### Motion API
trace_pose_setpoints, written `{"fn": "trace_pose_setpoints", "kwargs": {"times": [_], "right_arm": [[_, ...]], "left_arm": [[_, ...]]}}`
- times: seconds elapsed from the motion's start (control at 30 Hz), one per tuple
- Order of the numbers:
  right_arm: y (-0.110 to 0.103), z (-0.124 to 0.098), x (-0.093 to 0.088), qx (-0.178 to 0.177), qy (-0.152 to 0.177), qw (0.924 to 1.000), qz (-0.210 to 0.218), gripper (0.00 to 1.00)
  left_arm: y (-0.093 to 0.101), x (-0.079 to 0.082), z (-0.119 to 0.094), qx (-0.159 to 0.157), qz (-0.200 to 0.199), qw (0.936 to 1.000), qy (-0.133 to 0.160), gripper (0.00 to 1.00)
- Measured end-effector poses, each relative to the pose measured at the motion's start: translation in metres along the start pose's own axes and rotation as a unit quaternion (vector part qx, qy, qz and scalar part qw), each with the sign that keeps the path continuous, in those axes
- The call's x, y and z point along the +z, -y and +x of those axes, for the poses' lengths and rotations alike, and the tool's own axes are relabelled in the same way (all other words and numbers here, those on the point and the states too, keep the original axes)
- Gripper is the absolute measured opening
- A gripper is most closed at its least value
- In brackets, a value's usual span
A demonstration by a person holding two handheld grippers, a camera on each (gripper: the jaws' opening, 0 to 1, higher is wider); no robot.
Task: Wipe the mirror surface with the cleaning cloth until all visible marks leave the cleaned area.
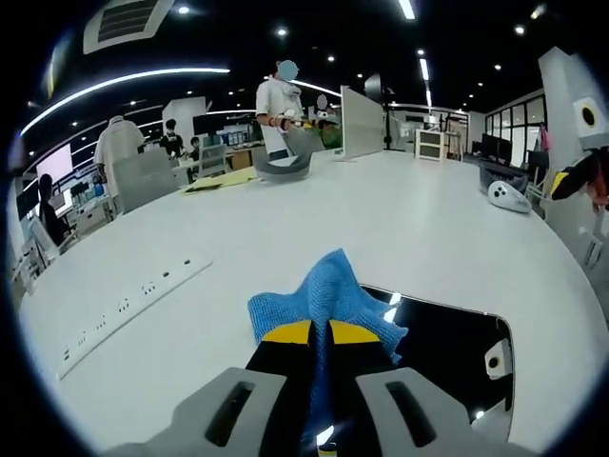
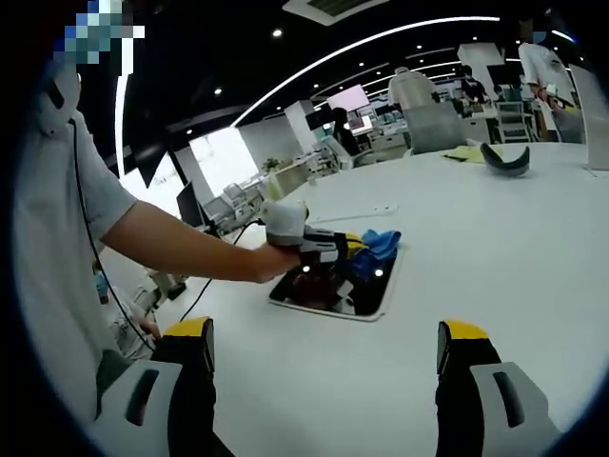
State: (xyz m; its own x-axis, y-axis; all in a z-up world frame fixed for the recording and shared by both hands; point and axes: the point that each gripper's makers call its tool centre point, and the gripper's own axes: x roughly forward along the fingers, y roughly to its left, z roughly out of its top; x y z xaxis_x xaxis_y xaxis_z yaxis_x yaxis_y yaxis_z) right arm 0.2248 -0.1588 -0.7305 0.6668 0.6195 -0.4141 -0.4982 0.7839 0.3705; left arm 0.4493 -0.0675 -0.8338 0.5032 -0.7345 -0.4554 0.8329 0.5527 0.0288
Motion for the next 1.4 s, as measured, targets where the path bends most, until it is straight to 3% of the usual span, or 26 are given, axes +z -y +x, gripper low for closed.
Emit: {"fn": "trace_pose_setpoints", "kwargs": {"times": [1.4], "right_arm": [[0.004, -0.003, 0.001, -0.005, 0.005, 1.0, 0.006, 0.97]], "left_arm": [[0.018, 0.008, 0.014, -0.014, 0.009, 0.9999, 0.001, 0.02]]}}
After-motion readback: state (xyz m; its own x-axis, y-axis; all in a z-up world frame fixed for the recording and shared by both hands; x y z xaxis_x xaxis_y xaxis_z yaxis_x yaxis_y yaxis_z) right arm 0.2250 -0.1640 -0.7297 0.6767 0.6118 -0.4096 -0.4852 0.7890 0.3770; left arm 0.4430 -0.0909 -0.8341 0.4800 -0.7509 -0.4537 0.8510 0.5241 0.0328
